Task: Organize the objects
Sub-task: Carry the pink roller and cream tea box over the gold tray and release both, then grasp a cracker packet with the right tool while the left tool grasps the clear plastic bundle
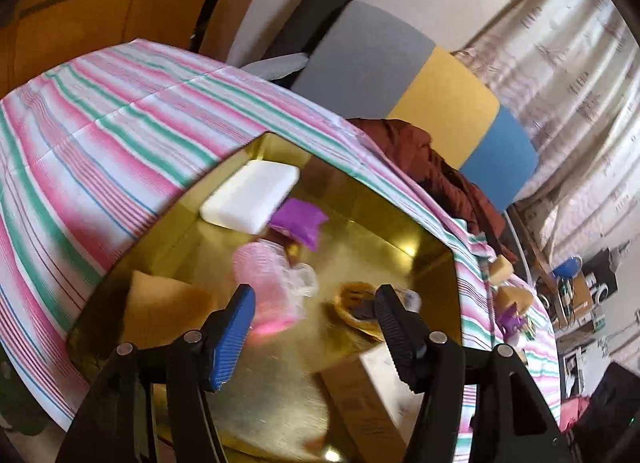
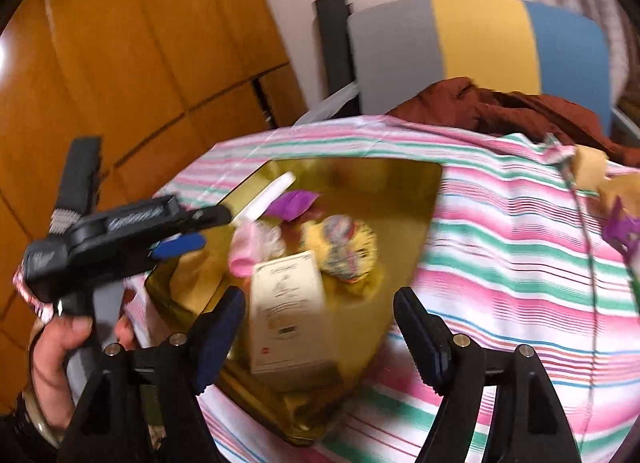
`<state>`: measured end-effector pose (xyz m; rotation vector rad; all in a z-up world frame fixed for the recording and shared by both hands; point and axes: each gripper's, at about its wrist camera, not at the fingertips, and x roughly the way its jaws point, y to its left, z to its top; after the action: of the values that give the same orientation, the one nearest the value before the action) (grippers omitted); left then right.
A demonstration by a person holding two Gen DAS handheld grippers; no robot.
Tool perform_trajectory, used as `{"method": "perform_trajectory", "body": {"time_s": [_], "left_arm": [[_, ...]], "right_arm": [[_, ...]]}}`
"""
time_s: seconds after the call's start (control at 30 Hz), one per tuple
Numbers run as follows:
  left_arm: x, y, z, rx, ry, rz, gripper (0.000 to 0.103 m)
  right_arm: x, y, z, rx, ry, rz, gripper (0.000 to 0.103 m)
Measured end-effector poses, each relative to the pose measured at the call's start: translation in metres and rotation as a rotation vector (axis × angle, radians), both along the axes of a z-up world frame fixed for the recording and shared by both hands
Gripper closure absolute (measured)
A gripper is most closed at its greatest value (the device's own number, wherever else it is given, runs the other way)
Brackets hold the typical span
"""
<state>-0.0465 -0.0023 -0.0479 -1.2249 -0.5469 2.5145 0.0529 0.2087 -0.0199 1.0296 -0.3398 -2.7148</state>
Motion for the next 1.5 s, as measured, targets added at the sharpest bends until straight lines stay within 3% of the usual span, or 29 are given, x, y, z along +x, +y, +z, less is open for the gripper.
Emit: {"method": "perform_trajectory", "body": {"time_s": [0.27,0.67,1.03,1.27,1.5], "left_arm": [[0.03,0.064,0.023,-0.086,0.093,-0.212,0.04],[0.071,0.152,0.025,-0.137,0.107,-0.51,0.038],[0.103,0.191,0.016,-0.186,0.092,-0.656,0.037],[0.106,0.194,0.012,-0.202,0.077,-0.662,0.037],[0.103,0.197,0.009,-0.212,0.058,-0.659,0.037]], "right_arm": [[0.009,0.054,-0.002,-0.046,-0.004,-0.171,0.02],[0.04,0.158,-0.027,-0.065,-0.099,-0.5,0.02],[0.054,0.287,-0.028,-0.005,-0.144,-0.942,0.02],[0.014,0.323,-0.041,0.08,-0.249,-0.98,0.032],[0.0,0.33,-0.067,0.108,-0.322,-0.944,0.036]]}}
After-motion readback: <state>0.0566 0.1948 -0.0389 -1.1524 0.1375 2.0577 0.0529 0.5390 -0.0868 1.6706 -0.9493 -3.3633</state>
